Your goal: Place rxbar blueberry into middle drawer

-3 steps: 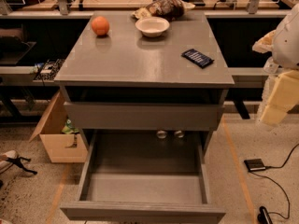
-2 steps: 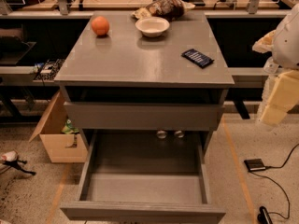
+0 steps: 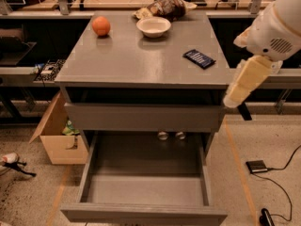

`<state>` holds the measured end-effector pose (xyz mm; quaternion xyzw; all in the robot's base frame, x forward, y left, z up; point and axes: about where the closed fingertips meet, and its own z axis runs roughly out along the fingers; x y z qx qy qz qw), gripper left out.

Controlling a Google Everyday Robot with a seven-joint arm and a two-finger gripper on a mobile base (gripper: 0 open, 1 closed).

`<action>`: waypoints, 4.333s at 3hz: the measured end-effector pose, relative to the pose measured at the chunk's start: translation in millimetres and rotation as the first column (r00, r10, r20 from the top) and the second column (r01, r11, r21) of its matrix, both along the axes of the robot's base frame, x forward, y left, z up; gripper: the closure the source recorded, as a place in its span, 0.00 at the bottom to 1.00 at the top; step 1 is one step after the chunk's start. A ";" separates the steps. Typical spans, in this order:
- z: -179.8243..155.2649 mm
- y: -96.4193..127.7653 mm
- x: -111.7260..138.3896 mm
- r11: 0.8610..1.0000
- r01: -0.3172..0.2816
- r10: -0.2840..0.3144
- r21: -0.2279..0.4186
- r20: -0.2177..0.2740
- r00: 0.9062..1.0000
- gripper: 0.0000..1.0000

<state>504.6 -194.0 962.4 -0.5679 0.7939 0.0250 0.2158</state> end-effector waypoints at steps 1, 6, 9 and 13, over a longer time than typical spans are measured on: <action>-18.5 12.6 48.0 0.982 0.110 -0.115 0.151 0.024 0.993 0.00; -26.8 20.5 156.7 0.881 0.185 -0.245 0.436 0.086 0.966 0.00; -84.2 34.8 242.2 0.742 0.410 -0.507 0.530 0.045 0.861 0.00; -113.0 19.1 299.5 0.681 0.484 -0.598 0.549 0.036 0.801 0.00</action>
Offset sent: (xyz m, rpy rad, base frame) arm 0.0388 0.0107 -0.0165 0.1243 -0.0203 -0.0901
